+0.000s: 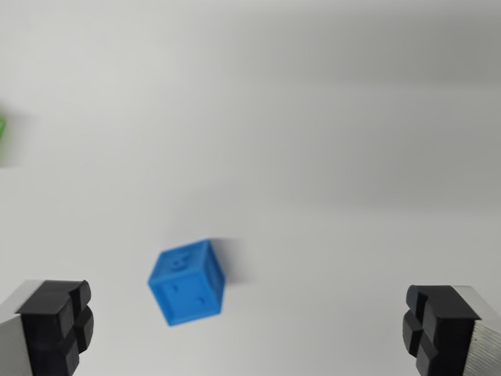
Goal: Stack cube
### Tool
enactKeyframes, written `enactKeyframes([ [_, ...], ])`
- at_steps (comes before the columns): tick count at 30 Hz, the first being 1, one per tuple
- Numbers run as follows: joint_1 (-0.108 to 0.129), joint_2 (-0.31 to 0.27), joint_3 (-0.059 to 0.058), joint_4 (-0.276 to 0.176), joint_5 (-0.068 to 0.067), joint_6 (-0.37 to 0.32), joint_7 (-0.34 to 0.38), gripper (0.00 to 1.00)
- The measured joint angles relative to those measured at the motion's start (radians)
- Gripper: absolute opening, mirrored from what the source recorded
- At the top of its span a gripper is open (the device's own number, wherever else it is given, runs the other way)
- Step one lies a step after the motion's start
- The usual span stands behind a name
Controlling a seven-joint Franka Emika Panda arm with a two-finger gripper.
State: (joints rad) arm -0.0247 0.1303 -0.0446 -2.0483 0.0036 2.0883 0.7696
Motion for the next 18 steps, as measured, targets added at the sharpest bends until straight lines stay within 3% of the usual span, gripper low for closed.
enactKeyframes([
  [18,0.012,-0.063,0.008,-0.161,-0.002,0.113,-0.039,1.00],
])
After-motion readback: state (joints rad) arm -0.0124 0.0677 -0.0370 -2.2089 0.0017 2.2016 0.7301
